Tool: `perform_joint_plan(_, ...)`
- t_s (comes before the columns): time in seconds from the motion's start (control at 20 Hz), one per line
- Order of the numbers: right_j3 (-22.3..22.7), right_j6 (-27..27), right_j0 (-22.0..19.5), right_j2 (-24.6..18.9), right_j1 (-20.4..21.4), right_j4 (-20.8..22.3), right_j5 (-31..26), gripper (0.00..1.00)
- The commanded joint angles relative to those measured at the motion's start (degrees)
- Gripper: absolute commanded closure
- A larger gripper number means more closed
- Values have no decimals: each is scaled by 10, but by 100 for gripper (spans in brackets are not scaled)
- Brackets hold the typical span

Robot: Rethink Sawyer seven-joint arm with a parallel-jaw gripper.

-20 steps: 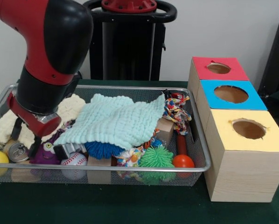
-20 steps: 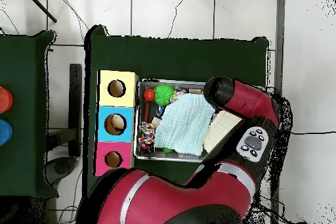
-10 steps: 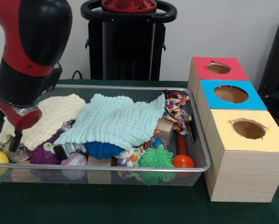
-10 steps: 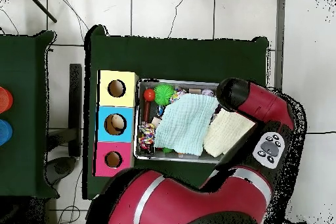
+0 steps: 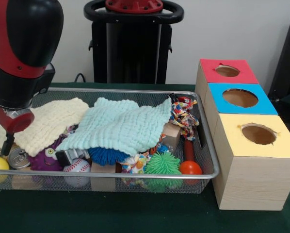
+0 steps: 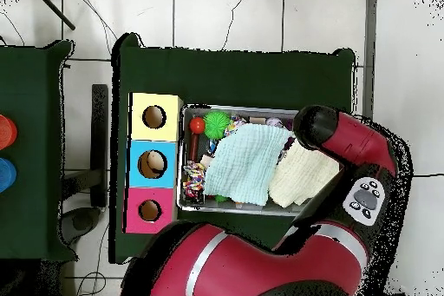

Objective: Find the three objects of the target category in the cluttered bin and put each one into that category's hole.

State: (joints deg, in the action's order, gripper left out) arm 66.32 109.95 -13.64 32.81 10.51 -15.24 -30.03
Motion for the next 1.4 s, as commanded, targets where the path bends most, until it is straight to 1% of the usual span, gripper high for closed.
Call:
perform_joint_plan(0.05, 52, 78, -10, -78, 6, -5, -13, 0)
perform_joint_plan(0.9, 60, 88, 1, -78, 7, -7, -7, 0)
perform_joint_plan(1.4, 57, 93, 8, -77, 3, -10, -4, 0)
